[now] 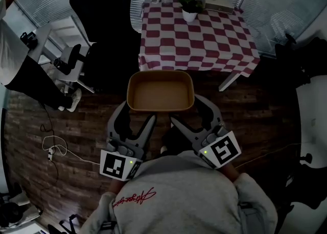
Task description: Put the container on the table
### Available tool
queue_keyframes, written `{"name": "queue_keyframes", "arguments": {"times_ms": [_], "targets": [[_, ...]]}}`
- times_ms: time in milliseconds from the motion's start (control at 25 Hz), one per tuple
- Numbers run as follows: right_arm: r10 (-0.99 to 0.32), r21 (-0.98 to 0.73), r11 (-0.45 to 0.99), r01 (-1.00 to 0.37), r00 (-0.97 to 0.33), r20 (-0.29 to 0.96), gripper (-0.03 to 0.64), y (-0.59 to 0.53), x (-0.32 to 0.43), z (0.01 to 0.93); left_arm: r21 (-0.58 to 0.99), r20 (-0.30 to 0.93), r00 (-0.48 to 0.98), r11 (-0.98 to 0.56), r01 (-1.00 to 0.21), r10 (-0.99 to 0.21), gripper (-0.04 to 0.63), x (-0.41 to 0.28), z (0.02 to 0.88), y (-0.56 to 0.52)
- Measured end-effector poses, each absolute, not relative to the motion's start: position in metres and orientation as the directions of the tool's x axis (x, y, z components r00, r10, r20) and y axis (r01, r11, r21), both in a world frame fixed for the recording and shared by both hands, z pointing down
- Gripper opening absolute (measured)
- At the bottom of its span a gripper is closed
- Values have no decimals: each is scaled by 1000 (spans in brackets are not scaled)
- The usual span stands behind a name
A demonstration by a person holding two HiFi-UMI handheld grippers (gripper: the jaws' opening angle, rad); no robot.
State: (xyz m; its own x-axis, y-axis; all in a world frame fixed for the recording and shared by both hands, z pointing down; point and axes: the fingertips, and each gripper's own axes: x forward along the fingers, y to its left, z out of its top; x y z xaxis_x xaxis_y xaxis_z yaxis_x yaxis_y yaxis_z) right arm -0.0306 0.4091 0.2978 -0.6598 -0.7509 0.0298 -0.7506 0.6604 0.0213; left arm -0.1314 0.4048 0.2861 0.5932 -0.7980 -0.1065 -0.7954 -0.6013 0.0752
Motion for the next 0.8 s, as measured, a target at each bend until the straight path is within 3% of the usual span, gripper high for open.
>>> {"name": "queue_keyframes", "arguments": {"times_ms": [800], "targets": [[-704, 37, 709, -704, -710, -19, 314, 293, -16, 276, 39, -143, 557, -567, -823, -818, 305, -113, 263, 294]]}}
